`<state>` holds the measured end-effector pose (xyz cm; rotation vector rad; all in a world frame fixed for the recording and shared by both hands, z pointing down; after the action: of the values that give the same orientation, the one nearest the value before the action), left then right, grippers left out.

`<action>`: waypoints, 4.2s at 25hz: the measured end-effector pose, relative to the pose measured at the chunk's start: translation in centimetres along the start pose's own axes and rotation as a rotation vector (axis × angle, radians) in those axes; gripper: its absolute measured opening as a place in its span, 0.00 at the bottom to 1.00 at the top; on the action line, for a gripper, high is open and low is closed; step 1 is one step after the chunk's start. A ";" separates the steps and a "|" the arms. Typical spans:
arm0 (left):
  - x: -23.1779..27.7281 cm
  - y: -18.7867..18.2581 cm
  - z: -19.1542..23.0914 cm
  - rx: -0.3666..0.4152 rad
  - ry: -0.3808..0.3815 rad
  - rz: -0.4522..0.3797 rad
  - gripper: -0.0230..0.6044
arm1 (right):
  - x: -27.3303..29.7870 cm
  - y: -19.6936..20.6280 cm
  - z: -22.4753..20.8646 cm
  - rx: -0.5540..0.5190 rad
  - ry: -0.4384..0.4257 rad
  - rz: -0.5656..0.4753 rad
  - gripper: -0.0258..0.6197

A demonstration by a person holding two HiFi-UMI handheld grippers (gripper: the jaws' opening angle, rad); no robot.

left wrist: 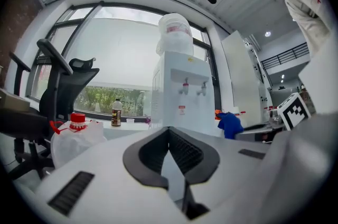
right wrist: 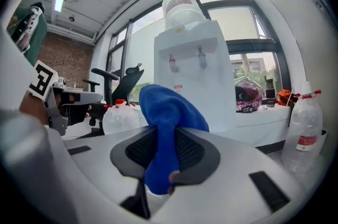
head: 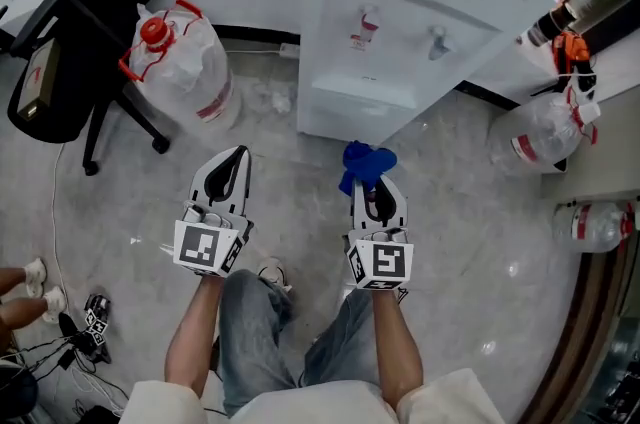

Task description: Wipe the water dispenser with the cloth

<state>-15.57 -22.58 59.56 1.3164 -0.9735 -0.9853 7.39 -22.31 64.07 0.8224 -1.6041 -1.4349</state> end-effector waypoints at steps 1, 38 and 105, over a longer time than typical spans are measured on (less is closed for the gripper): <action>-0.3 0.9 0.2 0.002 -0.006 0.000 0.05 | 0.4 1.0 0.3 -0.002 -0.007 0.004 0.19; -2.8 4.2 5.2 0.013 -0.106 -0.149 0.05 | 15.9 9.0 -4.7 -0.105 0.051 -0.051 0.19; 3.8 6.3 -4.6 -0.003 0.084 -0.075 0.05 | 12.6 15.8 -9.2 0.008 0.131 0.045 0.19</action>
<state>-9.94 -24.80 65.82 1.3895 -0.8638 -0.9799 10.60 -35.36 81.69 0.8620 -1.5207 -1.3170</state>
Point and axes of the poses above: the fingertips, and each gripper's own axes: x forward along the fingers, z to its left, y out of its underside, the point moved 3 cm from there along -x, backward along the fingers, and after that the axes turned 5 degrees about -y, right-handed, at the moved point
